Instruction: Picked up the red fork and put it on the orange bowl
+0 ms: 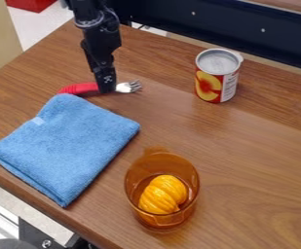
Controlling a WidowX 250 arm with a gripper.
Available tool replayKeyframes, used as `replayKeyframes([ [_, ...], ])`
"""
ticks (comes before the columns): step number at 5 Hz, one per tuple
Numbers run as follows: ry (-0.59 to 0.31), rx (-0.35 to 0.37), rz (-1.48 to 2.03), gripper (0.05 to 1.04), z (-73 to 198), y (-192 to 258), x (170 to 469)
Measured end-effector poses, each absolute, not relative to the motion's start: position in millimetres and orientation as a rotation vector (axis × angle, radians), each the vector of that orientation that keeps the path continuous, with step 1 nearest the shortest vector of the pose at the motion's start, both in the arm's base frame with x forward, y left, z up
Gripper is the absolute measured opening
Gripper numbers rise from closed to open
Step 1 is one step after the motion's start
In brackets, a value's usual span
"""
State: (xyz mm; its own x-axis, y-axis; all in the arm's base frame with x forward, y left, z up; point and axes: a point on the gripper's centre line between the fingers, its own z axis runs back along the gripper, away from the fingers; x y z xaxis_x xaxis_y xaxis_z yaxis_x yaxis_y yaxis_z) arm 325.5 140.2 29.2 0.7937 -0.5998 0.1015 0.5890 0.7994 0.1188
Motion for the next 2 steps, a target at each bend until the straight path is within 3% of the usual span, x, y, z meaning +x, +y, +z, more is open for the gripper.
replayKeyframes([
  [2,-0.095,0.098,-0.658,0.963,10.5,141.9,324.9],
])
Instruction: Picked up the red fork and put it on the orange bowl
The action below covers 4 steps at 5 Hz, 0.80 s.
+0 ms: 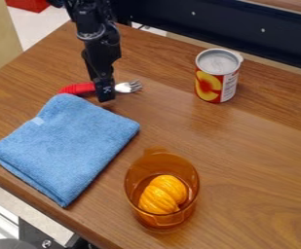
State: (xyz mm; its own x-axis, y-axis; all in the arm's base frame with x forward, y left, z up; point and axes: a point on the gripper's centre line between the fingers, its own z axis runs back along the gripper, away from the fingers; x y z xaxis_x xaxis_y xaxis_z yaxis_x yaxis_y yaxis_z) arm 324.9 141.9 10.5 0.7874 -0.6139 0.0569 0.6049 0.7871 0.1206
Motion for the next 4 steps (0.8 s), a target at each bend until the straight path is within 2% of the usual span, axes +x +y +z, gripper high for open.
replayKeyframes([
  [2,-0.079,0.09,-0.665,0.427,4.7,141.5,326.0],
  [3,-0.066,0.098,-0.67,0.325,4.2,140.2,326.5],
  [4,-0.067,0.109,-0.649,0.324,4.8,140.1,329.5],
])
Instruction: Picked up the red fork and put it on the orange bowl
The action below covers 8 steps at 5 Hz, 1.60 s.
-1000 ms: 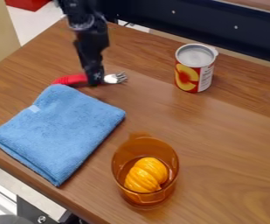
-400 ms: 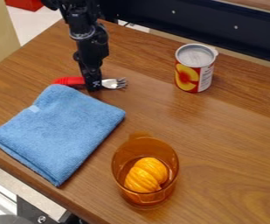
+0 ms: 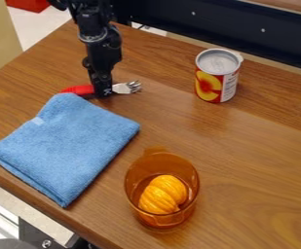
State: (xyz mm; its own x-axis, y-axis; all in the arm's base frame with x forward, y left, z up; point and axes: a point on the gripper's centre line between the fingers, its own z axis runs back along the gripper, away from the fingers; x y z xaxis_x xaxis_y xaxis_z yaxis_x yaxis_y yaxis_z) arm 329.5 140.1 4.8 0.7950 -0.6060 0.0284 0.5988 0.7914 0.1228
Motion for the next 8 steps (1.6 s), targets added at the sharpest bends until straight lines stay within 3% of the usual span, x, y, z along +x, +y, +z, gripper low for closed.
replayKeyframes([
  [2,-0.063,0.149,-0.643,0.324,21,147,342],
  [3,-0.054,0.087,-0.689,0.324,29,145,342],
  [4,-0.051,0.018,-0.744,0.324,36,141,333],
  [5,-0.069,-0.003,-0.716,0.324,55,124,313],
  [8,-0.012,-0.006,-0.603,0.324,82,57,261],
])
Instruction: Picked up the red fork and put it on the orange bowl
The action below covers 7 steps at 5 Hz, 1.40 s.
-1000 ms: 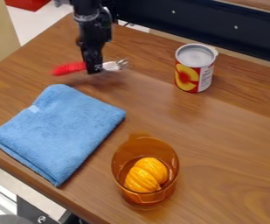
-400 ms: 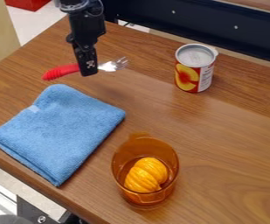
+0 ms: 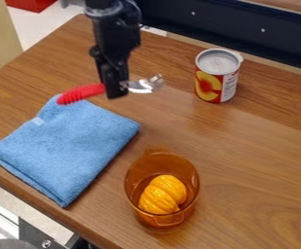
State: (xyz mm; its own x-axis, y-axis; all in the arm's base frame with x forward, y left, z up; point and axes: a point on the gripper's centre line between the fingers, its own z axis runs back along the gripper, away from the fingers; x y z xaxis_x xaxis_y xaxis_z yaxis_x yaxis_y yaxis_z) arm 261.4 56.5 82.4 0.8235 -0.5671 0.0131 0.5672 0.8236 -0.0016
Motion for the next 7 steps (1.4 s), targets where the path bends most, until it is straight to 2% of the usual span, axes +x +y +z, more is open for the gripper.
replayKeyframes([
  [1,-0.033,0.008,-0.638,0.324,88,36,243],
  [2,-0.016,0.003,-0.653,0.324,88,20,229],
  [3,-0.02,0.0,-0.659,0.324,83,4,221],
  [7,0.021,0.065,-0.669,0.313,60,-28,203],
])
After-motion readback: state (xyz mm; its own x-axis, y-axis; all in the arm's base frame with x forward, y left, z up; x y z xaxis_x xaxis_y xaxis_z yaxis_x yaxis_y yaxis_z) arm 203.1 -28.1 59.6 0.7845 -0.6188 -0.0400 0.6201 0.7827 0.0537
